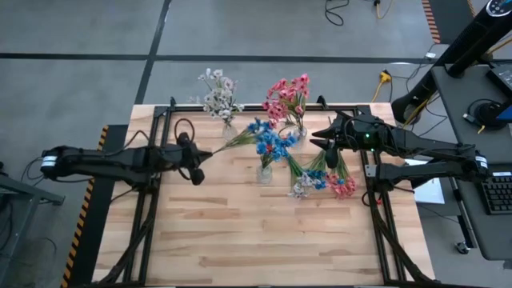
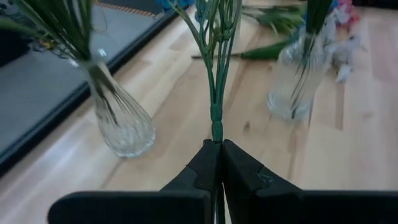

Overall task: Sort flowers into vase by color
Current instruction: Put the left blue flowers into the middle transparent vase

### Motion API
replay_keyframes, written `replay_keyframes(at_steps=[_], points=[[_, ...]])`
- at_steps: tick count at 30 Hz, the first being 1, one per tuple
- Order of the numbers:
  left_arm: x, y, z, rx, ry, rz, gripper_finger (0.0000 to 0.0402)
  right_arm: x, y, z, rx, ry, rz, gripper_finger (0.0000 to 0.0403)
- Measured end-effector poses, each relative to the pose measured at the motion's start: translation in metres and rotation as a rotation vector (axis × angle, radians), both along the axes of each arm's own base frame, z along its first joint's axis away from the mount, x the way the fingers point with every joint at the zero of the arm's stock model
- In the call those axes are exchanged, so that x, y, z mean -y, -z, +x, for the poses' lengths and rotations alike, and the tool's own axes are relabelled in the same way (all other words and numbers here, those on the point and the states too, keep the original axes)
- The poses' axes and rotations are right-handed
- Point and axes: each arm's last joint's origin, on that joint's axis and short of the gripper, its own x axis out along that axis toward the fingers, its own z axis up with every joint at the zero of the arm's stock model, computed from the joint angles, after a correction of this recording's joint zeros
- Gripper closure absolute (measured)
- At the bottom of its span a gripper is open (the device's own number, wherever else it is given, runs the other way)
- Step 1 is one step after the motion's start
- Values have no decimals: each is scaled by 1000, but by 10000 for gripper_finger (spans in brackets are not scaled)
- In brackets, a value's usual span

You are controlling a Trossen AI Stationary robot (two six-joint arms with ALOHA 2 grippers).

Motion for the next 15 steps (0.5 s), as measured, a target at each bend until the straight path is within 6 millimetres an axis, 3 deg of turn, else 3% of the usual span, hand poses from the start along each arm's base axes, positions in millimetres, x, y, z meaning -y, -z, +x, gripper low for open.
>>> replay_keyframes(at_steps=[15], points=[[4,-70,-2,21,50,76,401,-6,0,1,-2,-36,-6,291]])
